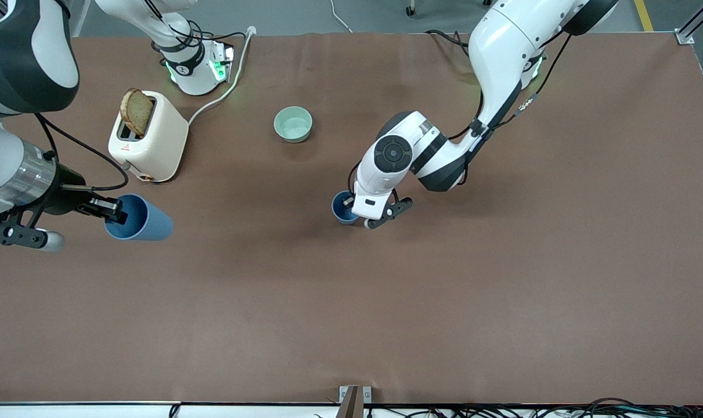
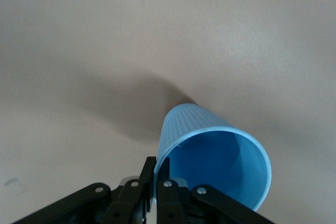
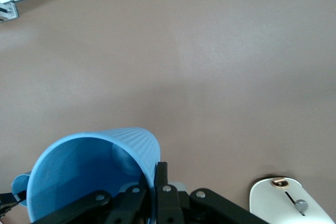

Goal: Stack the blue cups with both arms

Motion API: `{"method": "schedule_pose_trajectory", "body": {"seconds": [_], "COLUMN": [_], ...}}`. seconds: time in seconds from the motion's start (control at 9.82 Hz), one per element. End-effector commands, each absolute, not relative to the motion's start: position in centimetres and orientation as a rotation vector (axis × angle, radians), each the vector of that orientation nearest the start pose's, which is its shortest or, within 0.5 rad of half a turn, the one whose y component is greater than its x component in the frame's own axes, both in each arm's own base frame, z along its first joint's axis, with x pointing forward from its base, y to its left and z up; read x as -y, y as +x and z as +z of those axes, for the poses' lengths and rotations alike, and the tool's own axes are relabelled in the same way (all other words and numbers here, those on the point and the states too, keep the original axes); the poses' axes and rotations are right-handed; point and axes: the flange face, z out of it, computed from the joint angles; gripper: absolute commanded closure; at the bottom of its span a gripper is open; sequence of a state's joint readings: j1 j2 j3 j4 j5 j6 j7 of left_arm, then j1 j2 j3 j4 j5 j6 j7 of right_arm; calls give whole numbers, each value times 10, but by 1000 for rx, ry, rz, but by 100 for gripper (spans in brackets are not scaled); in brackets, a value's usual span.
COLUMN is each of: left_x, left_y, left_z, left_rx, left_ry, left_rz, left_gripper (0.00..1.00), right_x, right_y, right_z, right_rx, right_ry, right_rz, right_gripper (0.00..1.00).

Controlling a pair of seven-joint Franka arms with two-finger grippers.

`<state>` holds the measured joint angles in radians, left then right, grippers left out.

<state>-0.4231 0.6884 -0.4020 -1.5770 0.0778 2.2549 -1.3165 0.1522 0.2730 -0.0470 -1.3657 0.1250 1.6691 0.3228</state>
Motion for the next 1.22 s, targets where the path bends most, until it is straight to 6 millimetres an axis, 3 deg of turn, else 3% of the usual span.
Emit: {"method": "schedule_pose_trajectory", "body": {"seconds": [0.0, 0.1, 0.2, 0.41, 0.51, 0.71, 0.92, 1.12], "left_x": [486, 486, 486, 478, 460, 403, 328, 242], "left_y": [510, 510, 512, 524, 528, 542, 557, 569], "left_z": [241, 243, 250, 311, 363, 459, 527, 579], "left_rx": [827, 827, 825, 837, 839, 812, 726, 493], "left_ry": [-3122, -3122, -3129, -3125, -3105, -3065, -3029, -3019], "left_rz": [206, 202, 186, 128, 78, -114, -217, -254], "left_gripper": [94, 45, 0, 0, 0, 0, 0, 0], "right_x": [-106, -134, -149, -188, -212, -290, -354, -402], "right_y": [636, 632, 631, 625, 621, 610, 604, 592], "right_z": [570, 569, 570, 565, 553, 509, 463, 420], "right_rx": [-386, -389, -422, -473, -465, -364, -395, -430], "right_ry": [-2975, -2971, -2959, -2943, -2951, -2924, -2913, -2909], "right_rz": [-32, -31, -49, -52, -20, 80, 58, 59], "right_gripper": [99, 99, 99, 99, 99, 98, 98, 99]}}
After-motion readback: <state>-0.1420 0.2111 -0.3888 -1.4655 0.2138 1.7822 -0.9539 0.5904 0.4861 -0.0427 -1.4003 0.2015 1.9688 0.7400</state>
